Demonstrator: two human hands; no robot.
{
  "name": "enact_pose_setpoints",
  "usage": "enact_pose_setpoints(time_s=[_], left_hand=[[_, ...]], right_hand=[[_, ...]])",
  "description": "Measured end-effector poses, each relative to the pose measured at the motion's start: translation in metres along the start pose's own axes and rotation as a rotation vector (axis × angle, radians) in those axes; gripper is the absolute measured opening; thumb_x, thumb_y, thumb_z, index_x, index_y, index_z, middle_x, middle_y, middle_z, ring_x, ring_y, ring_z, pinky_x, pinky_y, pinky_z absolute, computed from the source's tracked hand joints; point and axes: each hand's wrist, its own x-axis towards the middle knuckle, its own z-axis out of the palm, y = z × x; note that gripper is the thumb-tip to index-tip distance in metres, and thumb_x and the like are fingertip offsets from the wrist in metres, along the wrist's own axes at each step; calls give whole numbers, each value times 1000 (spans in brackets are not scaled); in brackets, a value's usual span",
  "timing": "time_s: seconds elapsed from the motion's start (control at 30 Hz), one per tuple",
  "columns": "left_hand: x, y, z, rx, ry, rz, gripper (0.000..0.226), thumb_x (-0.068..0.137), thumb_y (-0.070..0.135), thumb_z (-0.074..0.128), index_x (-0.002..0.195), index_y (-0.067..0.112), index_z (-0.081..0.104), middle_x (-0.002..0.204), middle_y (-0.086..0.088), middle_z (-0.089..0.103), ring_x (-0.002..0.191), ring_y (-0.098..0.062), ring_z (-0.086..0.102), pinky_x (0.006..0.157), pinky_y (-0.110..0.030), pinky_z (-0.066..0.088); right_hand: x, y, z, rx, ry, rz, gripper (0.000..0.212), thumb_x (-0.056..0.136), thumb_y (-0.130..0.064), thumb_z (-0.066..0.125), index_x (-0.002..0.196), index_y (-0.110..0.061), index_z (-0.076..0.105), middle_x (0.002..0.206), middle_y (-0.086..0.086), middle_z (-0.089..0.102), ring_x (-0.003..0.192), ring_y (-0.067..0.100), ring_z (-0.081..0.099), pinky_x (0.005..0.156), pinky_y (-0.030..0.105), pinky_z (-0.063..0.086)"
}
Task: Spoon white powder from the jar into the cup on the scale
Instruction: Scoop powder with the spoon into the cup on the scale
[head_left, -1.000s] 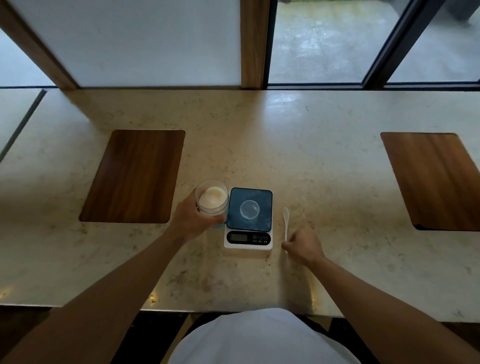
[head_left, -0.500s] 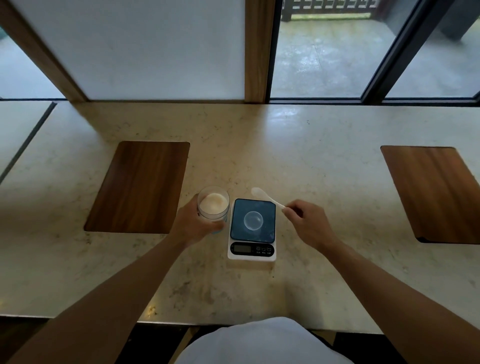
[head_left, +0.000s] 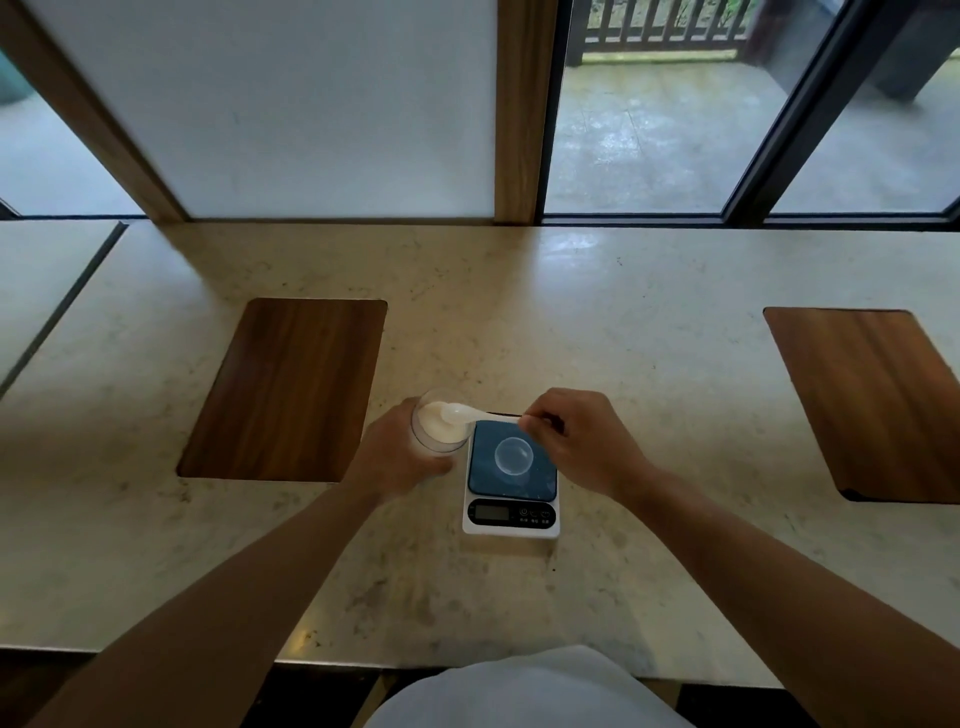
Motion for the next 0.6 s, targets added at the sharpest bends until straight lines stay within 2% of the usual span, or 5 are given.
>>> enact_pose_setpoints(time_s=[0.07, 0.2, 0.37, 0.6], left_hand=[[2, 0, 1, 40, -4, 24, 85, 58, 42, 89, 132, 26, 51, 121, 6, 64, 105, -15, 60, 91, -34, 53], [3, 1, 1, 77, 16, 62, 86, 57, 43, 89, 132, 27, 52, 120, 6, 64, 102, -12, 59, 89, -29, 51], [2, 3, -1, 144, 24, 137, 86, 58, 43, 91, 131, 23, 52, 119, 2, 65, 100, -10, 57, 87, -26, 45], [4, 4, -2, 204, 32, 141, 86, 58, 43, 92, 131, 20, 52, 118, -1, 64, 100, -14, 56, 89, -34, 49]], right_hand=[[3, -4, 3, -55, -29, -27, 13, 92, -18, 64, 88, -10, 73, 81, 0, 70, 65, 8, 59, 60, 14, 46], [9, -11, 7, -114, -38, -35, 17, 93, -19, 60, 87, -8, 72, 81, 3, 69, 65, 14, 59, 60, 26, 53], [14, -19, 10, -149, -53, -2, 22, 95, -20, 55, 88, -8, 72, 80, 2, 68, 64, 13, 58, 61, 30, 54], [18, -24, 18, -192, -121, 11, 29, 93, -14, 52, 73, -3, 69, 68, 7, 64, 57, 20, 56, 57, 40, 51]])
